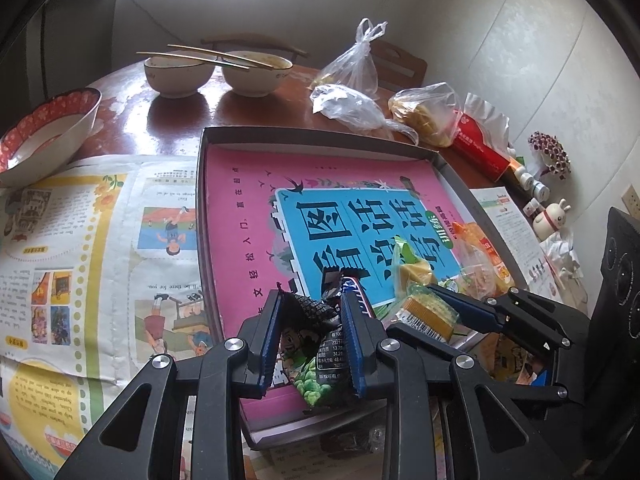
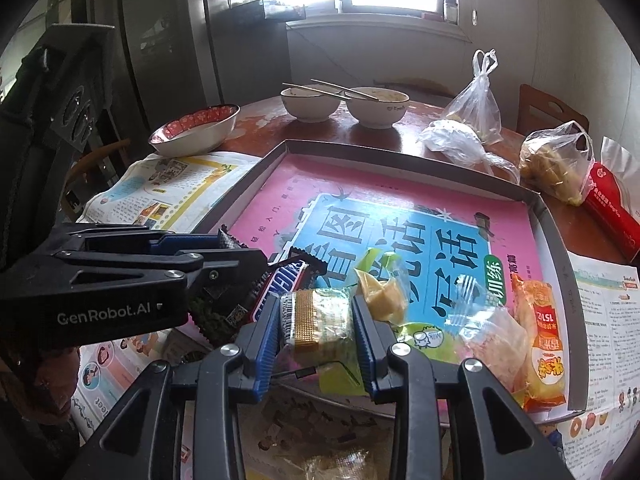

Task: Organize snacks
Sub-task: 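Lower the black bag into the tray and open the left gripper while the right releases the wafer pack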

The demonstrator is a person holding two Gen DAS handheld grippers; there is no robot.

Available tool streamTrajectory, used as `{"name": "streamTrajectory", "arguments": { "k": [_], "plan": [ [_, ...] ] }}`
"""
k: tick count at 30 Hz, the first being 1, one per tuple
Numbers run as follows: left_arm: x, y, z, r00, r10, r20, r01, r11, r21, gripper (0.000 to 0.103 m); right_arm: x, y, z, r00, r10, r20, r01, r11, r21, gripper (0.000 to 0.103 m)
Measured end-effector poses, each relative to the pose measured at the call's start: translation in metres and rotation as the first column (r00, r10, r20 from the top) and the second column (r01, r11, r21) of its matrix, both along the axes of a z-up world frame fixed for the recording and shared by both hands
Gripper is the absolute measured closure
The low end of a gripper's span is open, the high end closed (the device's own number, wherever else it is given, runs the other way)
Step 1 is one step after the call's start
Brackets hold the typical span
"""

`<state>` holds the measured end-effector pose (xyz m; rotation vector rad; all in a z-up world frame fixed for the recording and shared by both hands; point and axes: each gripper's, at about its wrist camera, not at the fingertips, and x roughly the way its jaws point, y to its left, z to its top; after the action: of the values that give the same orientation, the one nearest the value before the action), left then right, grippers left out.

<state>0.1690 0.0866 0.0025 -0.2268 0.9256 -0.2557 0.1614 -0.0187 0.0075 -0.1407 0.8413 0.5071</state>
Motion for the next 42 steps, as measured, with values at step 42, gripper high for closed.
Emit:
{"name": "streamTrajectory", "arguments": {
  "k": [42],
  "plan": [
    [-0.006,0.009,0.007,0.999,0.047,0.014,-0.048,0.999,0.016,0.051,-0.011,-0.007,0.014,0.999,-0.023,0.025,0.022,1.000,0.019,0.054]
  ]
}}
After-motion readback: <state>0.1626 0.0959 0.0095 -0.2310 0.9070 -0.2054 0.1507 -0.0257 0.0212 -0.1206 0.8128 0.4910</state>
